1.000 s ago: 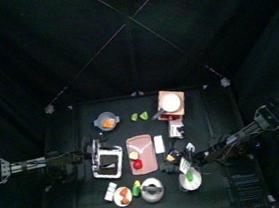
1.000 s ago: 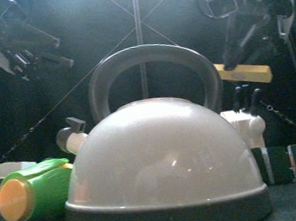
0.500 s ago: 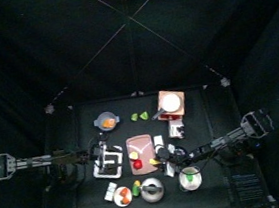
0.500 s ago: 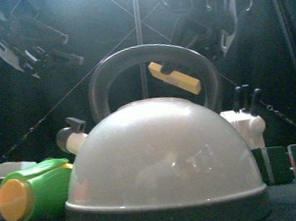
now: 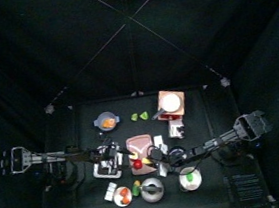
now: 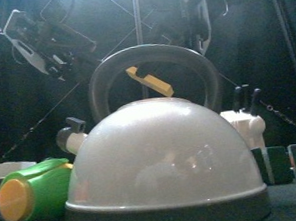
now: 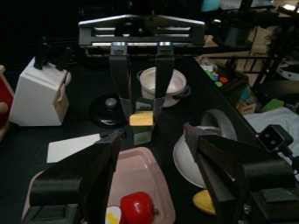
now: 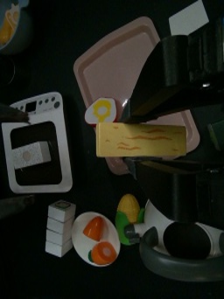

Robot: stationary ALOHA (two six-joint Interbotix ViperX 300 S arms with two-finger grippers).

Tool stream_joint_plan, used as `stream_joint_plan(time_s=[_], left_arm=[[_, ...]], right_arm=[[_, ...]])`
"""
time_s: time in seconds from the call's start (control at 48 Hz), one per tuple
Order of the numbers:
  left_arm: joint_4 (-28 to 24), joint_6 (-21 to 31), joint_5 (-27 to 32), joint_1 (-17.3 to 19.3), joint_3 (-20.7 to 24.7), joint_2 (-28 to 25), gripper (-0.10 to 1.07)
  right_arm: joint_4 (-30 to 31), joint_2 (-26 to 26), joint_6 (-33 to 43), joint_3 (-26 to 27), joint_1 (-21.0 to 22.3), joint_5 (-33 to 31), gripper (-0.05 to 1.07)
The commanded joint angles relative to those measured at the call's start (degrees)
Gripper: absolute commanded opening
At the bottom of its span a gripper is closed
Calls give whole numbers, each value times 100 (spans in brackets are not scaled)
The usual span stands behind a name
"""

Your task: Hand over egg block

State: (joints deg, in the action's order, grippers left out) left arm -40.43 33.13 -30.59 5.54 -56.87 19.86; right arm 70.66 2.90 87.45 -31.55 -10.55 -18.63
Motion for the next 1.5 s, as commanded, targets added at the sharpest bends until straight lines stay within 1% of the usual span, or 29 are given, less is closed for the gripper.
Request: stream_joint_plan(time_s=[0.0, 0.188, 0.438, 1.146, 1.479], left_arm=[[-26, 0, -35, -9, 272, -193, 93], [-26, -9, -18, -18, 571, -633, 93], [-44, -18, -18, -18, 782, -940, 93], [-18, 0, 26, -9, 1002, -1248, 91], [-18, 0, 176, -9, 1099, -1389, 82]], right_arm=[[26, 88, -9, 167, 9, 9, 59], [44, 79, -9, 202, 18, 26, 59], [0, 9, -9, 202, 9, 18, 59], [0, -35, -9, 237, 18, 26, 59], [-9, -35, -9, 229, 18, 9, 59]])
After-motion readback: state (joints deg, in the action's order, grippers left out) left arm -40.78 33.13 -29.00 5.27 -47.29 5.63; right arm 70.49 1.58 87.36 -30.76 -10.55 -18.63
